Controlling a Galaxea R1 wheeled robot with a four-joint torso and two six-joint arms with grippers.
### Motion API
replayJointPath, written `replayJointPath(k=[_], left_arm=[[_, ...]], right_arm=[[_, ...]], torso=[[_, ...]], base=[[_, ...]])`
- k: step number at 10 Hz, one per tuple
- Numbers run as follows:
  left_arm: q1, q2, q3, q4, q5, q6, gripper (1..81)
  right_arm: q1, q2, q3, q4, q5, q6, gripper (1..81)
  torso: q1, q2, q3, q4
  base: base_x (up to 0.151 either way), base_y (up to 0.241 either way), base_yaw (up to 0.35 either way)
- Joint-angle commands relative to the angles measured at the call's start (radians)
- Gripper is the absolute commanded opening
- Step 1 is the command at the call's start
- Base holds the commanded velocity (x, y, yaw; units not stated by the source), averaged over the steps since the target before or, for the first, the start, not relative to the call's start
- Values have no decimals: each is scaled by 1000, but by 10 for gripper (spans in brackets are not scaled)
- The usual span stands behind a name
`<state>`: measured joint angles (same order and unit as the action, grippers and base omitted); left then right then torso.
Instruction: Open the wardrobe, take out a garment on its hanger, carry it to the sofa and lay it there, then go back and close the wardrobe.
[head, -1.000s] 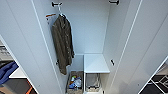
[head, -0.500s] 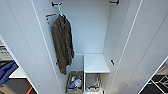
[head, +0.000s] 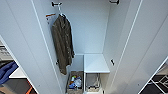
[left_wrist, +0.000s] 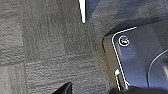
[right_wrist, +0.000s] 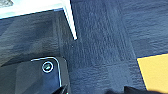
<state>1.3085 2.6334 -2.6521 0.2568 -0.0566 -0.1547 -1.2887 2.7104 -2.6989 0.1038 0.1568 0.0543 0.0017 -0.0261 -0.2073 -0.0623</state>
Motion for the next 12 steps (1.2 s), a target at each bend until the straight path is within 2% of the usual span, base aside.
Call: replayJointPath(k=[1, 4, 5, 7, 9, 11, 12], left_arm=[[-117, -100, -6, -149, 1, -2, 811], [-197, -170, 24, -347, -19, -3, 811], [-221, -186, 26, -401, -19, -5, 811], [-263, -225, 26, -537, -17, -26, 811], [-303, -257, 23, -634, -17, -39, 811], [-369, -269, 24, -732, -6, -113, 811], [-413, -246, 27, -741, 19, -141, 811]], right_arm=[[123, -88, -33, 121, -31, 6, 811], [215, -154, 7, 301, -29, 19, 811], [243, -176, 28, 333, -31, 57, 811], [291, -206, 47, 343, -31, 211, 811], [326, -216, 39, 344, -33, 297, 811], [355, -219, 41, 344, -33, 410, 811], [370, -216, 58, 343, -33, 501, 811]], torso=[[0, 0, 0, 0], [0, 0, 0, 0], [0, 1, -1, 0], [0, 1, -1, 0], [1, 1, -1, 0], [1, 2, -2, 0], [1, 2, -2, 0]], base=[[0, 0, 0], [0, 0, 0], [0, 0, 0], [0, 0, 0], [0, 0, 0], [0, 0, 0], [0, 0, 0]])
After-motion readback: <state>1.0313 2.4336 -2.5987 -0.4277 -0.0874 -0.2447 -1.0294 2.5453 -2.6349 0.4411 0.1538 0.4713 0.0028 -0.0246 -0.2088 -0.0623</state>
